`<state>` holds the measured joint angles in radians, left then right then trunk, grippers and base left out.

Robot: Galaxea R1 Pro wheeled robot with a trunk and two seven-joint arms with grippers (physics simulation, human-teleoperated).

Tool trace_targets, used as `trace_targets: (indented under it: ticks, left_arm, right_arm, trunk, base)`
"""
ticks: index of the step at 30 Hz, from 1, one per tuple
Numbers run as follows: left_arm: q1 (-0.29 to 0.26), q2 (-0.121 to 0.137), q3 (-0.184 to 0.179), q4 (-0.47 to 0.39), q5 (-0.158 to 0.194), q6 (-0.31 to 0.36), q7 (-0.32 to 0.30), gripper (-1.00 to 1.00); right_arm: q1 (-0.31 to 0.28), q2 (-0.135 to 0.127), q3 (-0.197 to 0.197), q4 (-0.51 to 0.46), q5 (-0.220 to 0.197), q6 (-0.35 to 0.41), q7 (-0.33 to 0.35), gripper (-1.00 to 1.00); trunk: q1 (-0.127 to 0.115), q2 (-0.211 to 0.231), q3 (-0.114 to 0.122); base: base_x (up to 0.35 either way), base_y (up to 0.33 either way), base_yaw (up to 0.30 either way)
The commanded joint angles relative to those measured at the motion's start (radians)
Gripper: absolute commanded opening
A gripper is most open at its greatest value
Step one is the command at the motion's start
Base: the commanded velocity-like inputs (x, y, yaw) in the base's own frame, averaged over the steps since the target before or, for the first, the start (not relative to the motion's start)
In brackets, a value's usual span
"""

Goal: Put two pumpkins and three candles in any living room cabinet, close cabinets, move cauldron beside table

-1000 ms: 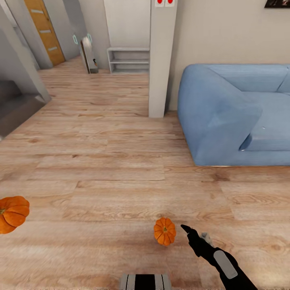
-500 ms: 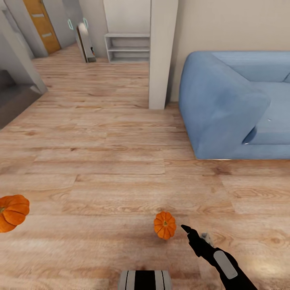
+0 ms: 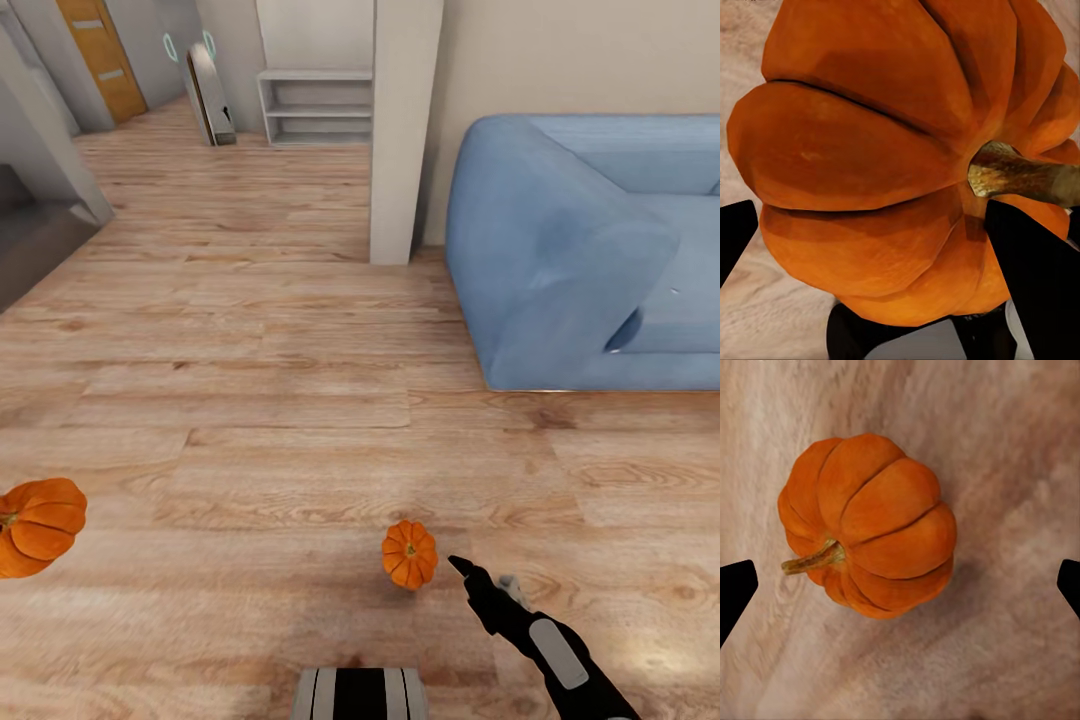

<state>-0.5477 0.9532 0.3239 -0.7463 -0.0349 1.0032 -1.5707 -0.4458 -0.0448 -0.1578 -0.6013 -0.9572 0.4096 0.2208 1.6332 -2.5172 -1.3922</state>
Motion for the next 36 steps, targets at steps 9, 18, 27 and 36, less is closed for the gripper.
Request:
trace_targets:
  ticks: [9, 18, 27, 36]
  left_arm:
    - [0.0, 0.0, 0.0, 0.008, -0.002, -0.015, 0.0, -1.0]
    - [0.0, 0.0, 0.001, 0.008, -0.002, -0.015, 0.0, -1.0]
    - [0.0, 0.001, 0.003, 0.008, -0.002, -0.015, 0.0, -1.0]
    - [0.0, 0.001, 0.003, 0.008, -0.002, -0.015, 0.0, -1.0]
  right_arm:
    - [-0.001, 0.0, 0.003, 0.0, 0.0, -0.001, 0.0, 1.0]
    - [-0.001, 0.0, 0.004, 0.0, 0.0, -0.004, 0.0, 1.0]
    - [-0.001, 0.001, 0.004, -0.001, 0.001, -0.016, 0.0, 1.0]
    - [-0.001, 0.006, 0.005, -0.002, 0.003, -0.022, 0.0, 1.0]
  trunk:
    - [0.0, 0.0, 0.0]
    - [0.0, 0.0, 0.0]
    - [0.004, -0.002, -0.031]
    - [0.008, -0.004, -0.066]
  base:
    - [0.113, 0.028, 0.0]
    - [0.099, 0.023, 0.0]
    - [0.003, 0.001, 0.0]
    - [0.0, 0.0, 0.0]
